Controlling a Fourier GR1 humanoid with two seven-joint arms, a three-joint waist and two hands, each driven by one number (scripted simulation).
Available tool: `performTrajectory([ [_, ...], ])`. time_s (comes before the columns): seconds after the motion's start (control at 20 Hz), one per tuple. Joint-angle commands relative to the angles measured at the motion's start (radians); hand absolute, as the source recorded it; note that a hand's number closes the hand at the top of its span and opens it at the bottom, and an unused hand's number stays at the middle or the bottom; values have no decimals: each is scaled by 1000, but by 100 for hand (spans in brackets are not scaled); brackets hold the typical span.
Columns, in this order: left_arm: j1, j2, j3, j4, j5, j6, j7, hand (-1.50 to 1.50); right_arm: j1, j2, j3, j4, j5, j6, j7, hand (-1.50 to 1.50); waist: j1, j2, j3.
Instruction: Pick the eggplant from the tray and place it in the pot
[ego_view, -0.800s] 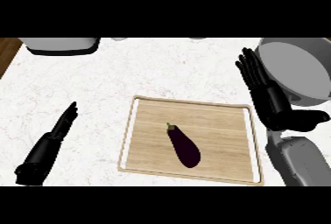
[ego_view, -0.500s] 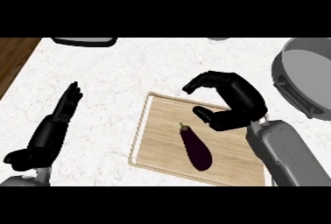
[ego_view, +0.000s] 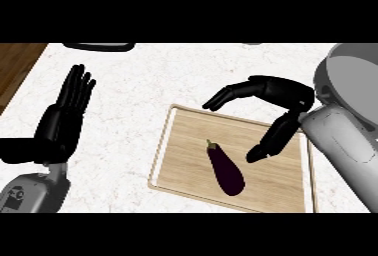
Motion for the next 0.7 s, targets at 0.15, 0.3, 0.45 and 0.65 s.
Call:
performTrajectory([
  [0.15, -100, -4, 38, 63, 18, 11, 55, 0, -173, -83, 86, 123, 217, 128, -271, -150, -13, -7, 0],
  [0.3, -85, -19, 30, 62, 10, 15, 34, 0, -214, -98, 180, 156, 323, 99, -322, -150, -9, -11, -2],
  [0.45, -118, -27, 40, 71, 5, 40, 59, 0, -243, -116, 286, 157, 417, 72, -374, -150, -17, -15, -2],
  [0.65, -86, -6, 58, 96, 5, 13, 42, 0, -303, -50, 360, 227, 482, -6, -420, -150, -34, -26, -3],
])
